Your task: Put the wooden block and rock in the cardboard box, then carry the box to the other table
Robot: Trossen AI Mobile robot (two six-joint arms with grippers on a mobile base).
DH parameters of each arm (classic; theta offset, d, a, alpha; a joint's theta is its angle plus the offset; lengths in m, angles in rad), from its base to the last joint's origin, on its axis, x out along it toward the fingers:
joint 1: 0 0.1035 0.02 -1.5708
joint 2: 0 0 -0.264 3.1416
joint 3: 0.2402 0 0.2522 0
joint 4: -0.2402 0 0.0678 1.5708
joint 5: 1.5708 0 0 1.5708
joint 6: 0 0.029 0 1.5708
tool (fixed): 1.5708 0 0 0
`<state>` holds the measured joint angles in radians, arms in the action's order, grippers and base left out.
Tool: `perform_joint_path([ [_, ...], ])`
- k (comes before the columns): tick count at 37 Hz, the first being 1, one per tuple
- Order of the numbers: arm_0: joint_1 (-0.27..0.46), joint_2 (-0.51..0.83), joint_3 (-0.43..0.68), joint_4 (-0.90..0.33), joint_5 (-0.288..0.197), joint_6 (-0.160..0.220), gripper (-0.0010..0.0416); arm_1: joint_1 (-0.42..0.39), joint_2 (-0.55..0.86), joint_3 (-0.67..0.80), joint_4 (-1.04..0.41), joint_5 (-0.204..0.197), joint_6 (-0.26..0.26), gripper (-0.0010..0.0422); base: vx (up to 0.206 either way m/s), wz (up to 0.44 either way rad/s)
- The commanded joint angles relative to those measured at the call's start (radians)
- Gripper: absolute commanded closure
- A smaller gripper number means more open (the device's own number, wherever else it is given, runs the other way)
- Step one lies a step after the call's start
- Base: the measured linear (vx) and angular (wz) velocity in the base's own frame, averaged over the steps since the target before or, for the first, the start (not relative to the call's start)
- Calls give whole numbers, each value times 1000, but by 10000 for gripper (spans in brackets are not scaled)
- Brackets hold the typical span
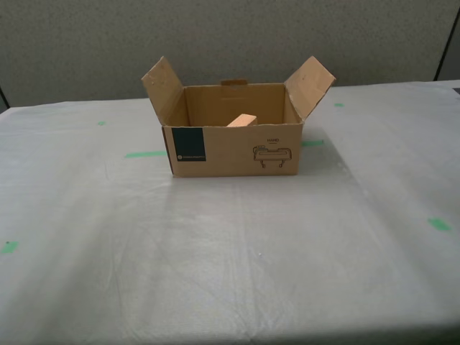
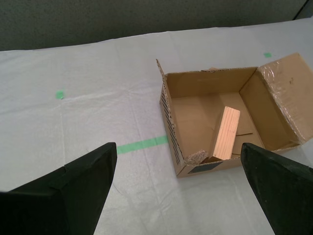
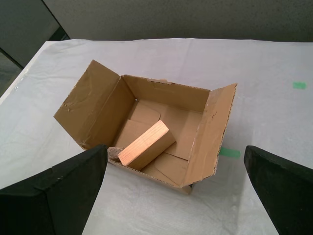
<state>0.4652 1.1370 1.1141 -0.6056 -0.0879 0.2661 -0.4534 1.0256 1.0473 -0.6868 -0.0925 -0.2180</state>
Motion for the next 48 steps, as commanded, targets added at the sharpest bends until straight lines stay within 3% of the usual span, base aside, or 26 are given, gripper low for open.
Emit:
perform_joint_path([
  [1,0,0,0,2,4,4,16,0,0,1,1,0,2,66,0,0],
  [48,0,0,0,2,4,4,16,0,0,1,1,0,2,66,0,0],
])
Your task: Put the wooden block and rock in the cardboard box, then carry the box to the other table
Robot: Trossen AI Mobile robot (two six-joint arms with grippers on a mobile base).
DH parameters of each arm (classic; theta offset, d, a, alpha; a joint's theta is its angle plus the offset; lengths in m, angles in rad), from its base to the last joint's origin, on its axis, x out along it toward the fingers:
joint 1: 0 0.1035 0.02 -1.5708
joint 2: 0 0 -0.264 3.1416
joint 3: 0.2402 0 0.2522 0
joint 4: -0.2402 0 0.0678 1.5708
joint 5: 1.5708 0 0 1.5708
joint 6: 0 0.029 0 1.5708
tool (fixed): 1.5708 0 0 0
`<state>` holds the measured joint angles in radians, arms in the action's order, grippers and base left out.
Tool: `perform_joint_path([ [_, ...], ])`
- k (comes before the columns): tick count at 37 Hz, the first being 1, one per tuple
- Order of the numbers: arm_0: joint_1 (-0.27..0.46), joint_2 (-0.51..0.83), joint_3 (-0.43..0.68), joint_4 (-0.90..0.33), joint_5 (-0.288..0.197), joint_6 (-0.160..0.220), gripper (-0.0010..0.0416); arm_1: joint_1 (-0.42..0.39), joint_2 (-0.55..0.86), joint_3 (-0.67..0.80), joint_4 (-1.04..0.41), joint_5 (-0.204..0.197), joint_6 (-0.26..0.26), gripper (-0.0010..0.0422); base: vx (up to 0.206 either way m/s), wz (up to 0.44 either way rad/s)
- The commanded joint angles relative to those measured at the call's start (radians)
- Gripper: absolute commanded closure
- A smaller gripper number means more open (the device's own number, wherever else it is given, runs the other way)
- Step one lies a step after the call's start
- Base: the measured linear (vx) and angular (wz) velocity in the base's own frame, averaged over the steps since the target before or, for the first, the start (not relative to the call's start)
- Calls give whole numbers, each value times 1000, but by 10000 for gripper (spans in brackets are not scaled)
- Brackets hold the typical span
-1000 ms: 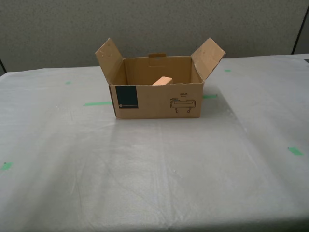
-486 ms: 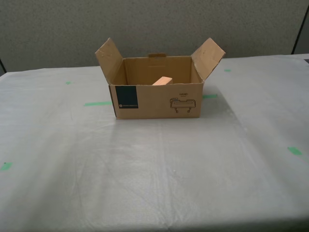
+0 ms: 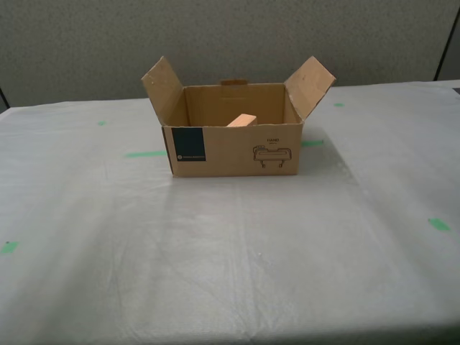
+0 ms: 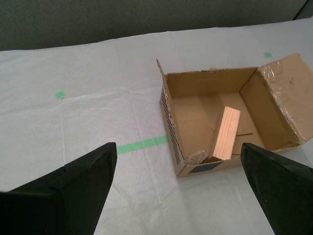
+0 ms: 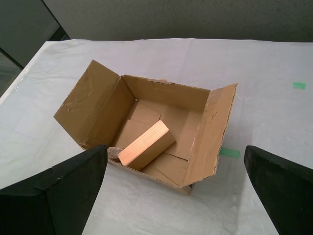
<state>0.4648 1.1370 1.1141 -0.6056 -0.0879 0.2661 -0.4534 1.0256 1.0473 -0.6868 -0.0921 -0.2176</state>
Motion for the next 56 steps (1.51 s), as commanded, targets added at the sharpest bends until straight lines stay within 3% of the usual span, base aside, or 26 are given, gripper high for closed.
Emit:
perform_joint_path([
  [1,1,0,0,2,4,4,16,0,0,1,1,-1,1,66,0,0],
  [56,1,0,0,2,4,4,16,0,0,1,1,-1,1,66,0,0],
])
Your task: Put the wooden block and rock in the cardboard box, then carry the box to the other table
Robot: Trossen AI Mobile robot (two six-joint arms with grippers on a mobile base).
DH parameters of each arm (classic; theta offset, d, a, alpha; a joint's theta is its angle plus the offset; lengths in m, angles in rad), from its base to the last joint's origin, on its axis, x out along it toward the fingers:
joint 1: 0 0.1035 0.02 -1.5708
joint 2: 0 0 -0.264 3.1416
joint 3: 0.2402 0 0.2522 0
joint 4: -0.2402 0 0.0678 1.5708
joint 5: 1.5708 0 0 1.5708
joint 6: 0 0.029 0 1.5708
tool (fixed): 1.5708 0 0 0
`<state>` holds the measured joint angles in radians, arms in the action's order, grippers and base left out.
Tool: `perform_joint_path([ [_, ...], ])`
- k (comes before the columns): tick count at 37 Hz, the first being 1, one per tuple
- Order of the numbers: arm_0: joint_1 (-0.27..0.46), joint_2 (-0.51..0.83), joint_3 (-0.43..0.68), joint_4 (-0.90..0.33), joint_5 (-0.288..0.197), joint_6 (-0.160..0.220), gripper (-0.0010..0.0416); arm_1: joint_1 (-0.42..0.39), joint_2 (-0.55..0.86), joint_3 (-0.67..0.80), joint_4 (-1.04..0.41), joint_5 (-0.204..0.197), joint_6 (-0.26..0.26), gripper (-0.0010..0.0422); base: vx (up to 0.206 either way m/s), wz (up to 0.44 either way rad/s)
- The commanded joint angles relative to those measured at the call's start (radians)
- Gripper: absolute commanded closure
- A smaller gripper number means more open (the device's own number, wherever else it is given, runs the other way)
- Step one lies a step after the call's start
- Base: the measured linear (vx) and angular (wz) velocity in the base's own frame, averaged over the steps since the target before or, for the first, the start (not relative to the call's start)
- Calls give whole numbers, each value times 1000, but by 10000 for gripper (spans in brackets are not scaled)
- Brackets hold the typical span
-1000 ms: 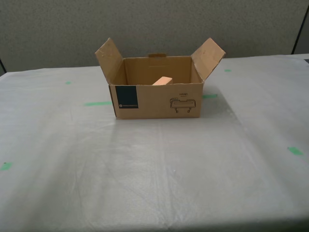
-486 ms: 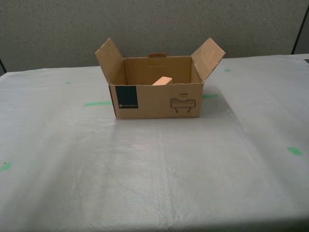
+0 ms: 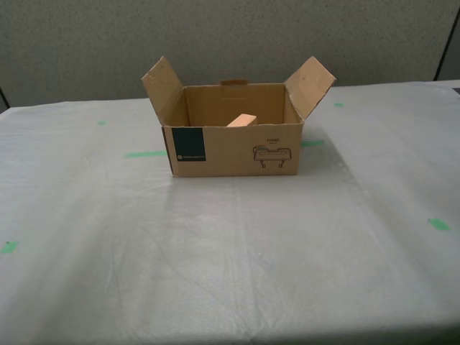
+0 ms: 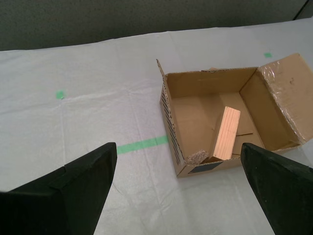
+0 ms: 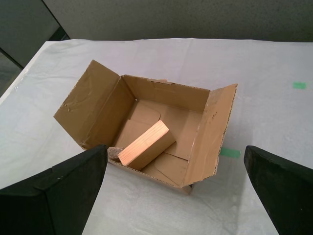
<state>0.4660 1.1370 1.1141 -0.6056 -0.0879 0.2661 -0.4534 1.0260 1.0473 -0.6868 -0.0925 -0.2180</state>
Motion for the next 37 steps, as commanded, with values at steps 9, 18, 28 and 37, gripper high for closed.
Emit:
perform_joint_path([
  [9,0,0,0,2,4,4,16,0,0,1,1,0,1,66,0,0],
  [18,0,0,0,2,4,4,16,0,0,1,1,0,2,66,0,0],
  [28,0,0,0,2,4,4,16,0,0,1,1,0,2,66,0,0],
  [37,0,0,0,2,4,4,16,0,0,1,1,0,2,66,0,0],
])
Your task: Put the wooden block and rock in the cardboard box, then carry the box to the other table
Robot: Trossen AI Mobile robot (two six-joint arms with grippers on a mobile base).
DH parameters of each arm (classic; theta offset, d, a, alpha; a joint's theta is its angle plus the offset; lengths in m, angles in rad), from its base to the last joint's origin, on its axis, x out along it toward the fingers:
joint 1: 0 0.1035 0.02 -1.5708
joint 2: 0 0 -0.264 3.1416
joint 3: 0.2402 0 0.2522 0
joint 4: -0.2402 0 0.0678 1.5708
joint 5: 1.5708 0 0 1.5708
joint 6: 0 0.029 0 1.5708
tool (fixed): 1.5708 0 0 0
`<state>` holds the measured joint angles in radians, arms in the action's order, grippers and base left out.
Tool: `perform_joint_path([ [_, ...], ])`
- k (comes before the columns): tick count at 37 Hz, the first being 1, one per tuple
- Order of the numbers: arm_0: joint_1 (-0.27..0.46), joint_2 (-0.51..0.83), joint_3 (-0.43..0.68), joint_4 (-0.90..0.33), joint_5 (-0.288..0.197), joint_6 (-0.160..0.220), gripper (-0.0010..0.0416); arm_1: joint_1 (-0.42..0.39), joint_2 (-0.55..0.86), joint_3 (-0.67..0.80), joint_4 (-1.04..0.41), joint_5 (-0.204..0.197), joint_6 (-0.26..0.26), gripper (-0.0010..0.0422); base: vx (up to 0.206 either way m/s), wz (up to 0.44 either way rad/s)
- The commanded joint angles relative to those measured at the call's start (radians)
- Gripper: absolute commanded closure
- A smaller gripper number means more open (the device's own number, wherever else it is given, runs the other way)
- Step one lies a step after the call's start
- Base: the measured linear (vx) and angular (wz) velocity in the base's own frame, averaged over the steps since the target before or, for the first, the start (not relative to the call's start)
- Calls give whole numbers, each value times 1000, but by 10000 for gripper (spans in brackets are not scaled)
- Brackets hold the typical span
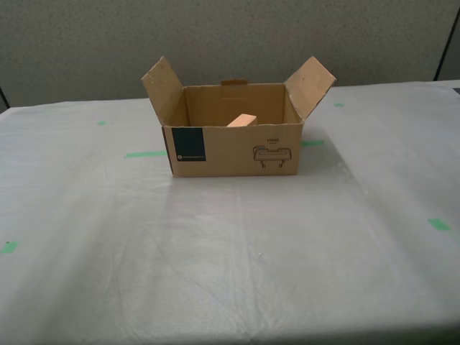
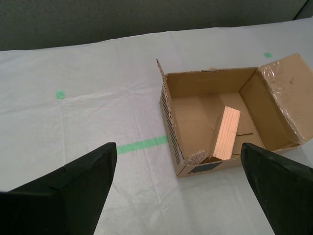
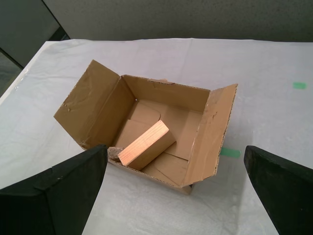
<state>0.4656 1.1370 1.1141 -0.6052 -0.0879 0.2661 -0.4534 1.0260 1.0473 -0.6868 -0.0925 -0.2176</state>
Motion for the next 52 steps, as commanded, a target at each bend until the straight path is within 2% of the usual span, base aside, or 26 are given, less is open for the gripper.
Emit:
perform_joint_path([
  [1,0,0,0,1,4,4,16,0,0,1,1,0,1,67,0,0],
  [52,0,0,0,1,4,4,16,0,0,1,1,0,1,66,0,0],
])
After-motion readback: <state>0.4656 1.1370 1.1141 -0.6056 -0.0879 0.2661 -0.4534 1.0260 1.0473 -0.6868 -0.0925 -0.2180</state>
